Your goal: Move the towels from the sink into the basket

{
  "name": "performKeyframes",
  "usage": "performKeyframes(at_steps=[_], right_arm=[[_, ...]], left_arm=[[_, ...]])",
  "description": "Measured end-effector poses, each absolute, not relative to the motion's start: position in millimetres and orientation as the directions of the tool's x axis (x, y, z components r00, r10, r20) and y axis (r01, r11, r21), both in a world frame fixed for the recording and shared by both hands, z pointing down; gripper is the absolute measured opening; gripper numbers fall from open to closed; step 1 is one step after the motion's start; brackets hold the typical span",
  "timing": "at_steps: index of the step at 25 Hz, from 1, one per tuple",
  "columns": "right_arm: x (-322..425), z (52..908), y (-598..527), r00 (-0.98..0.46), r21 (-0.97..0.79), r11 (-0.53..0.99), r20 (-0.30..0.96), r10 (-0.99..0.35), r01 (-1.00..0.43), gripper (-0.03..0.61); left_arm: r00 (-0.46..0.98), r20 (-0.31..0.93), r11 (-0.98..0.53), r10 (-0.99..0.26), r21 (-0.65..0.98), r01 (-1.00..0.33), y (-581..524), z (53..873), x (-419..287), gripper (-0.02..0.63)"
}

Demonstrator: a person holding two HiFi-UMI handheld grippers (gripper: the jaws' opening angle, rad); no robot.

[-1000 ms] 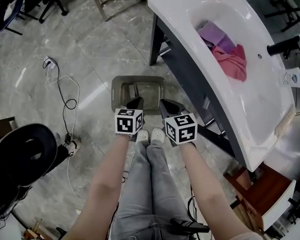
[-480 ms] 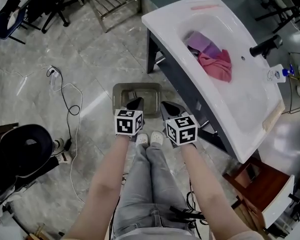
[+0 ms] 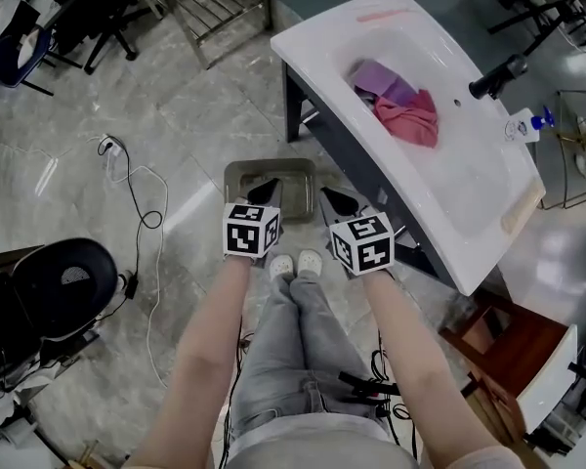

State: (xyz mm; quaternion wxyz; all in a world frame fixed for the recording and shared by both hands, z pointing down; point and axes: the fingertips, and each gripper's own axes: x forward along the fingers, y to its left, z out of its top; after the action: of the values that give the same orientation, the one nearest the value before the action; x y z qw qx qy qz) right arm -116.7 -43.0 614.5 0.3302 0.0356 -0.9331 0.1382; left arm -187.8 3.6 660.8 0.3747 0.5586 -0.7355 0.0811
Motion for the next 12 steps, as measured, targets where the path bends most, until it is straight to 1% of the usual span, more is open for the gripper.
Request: performKeyframes(at_steps=[12], right_arm=[[-114,553,-61,-0.814,-0.195,0.966,0.580,-0.025,-0.169,0.018]], left_arm=[[-0.082,0.538,0.255,-0.839,0.256,-0.933,-29,570,-185,0.008]])
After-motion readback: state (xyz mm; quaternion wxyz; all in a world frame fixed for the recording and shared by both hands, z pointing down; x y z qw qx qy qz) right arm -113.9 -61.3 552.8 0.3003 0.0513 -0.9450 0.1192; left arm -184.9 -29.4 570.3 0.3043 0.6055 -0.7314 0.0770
